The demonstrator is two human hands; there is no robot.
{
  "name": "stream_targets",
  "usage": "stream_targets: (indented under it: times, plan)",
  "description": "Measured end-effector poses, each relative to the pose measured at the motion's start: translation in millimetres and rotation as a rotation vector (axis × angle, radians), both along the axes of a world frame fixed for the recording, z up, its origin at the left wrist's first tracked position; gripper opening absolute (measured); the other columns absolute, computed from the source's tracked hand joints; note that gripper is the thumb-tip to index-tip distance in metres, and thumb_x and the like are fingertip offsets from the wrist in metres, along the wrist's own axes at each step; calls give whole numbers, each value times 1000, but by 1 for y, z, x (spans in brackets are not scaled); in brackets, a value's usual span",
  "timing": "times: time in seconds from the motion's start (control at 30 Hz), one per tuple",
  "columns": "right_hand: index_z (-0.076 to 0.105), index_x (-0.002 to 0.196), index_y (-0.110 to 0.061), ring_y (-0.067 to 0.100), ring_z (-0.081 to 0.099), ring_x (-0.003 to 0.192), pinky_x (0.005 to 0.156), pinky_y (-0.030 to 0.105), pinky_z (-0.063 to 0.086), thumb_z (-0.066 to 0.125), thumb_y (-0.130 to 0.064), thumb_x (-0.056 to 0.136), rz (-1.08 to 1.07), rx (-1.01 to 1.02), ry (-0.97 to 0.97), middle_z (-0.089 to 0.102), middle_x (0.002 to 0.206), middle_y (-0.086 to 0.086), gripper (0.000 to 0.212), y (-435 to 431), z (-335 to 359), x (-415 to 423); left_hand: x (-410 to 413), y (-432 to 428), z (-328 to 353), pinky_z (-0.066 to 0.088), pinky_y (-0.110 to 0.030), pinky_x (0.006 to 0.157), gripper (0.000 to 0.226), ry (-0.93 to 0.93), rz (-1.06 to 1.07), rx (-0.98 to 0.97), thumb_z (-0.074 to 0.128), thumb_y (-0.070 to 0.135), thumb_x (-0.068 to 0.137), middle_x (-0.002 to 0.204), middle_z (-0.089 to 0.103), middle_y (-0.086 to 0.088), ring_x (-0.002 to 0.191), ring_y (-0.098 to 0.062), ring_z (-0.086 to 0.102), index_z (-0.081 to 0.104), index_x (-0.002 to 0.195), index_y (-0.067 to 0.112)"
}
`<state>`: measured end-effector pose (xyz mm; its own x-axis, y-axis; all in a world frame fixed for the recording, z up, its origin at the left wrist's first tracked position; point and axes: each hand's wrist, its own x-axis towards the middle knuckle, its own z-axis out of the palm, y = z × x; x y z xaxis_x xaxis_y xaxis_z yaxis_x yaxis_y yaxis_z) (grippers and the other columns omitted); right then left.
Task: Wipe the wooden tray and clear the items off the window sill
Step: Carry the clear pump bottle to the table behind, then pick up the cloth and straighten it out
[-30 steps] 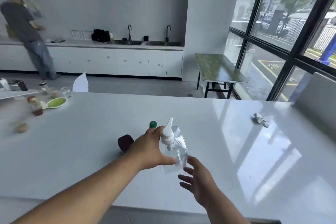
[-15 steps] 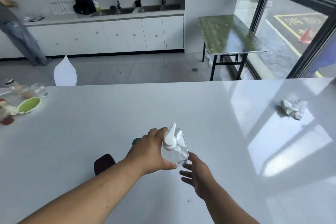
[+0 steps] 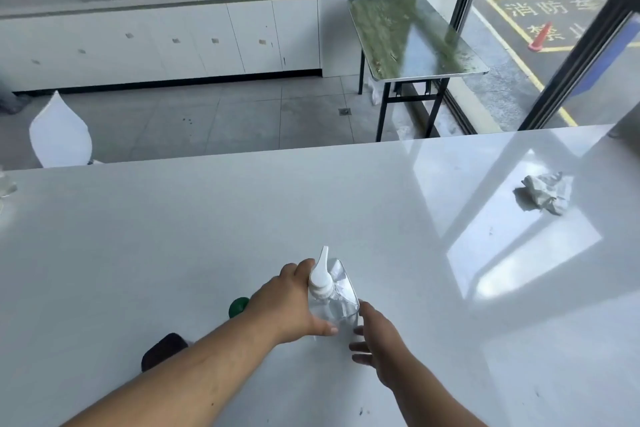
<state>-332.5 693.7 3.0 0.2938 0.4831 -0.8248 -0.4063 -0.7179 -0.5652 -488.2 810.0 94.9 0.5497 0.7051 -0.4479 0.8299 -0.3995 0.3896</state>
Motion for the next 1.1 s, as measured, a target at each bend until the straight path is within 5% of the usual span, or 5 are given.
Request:
stream_targets:
  times: [0.17,0.37,0.53,0.9,1.1]
  plan:
    - [64,125,-20,26,70,98,87,43,61,50,-54,98,-9,3,-158,66,117,2,46,-12,39,-2,-8,13,30,46,-39,109,134,14,-141,55,78,82,59,169,28,9,147,-17,39,12,165,34]
    - [52,146,-27,20,53,132,102,38,45,52,-61,92,56,34,-1009,57,147,-1,64,-72,151,-24,-19,17,111,40,-44,116,112,-223,-348,218,57,91,63,165,36,11,151,-19,32,35,158,35]
    - [44,151,-32,20,33,146,114,40,38,51,-69,87,40,-117,-1352,48,153,-6,75,-168,219,-60,2,-40,144,44,-45,112,85,-378,-564,249,67,74,79,161,42,10,148,-18,34,45,151,34]
    - [43,153,-30,16,29,148,119,37,32,53,-67,90,-390,-413,-1382,46,155,-7,74,-459,253,-144,29,-308,170,42,-40,112,75,-482,-1061,206,67,67,87,162,42,12,148,-15,36,45,152,35]
    - [42,152,-32,15,31,145,117,36,31,49,-70,87,-568,-497,-1313,47,153,-11,76,-634,235,-182,44,-486,165,43,-34,98,72,-477,-1232,165,67,64,86,159,42,18,146,-8,35,45,149,39]
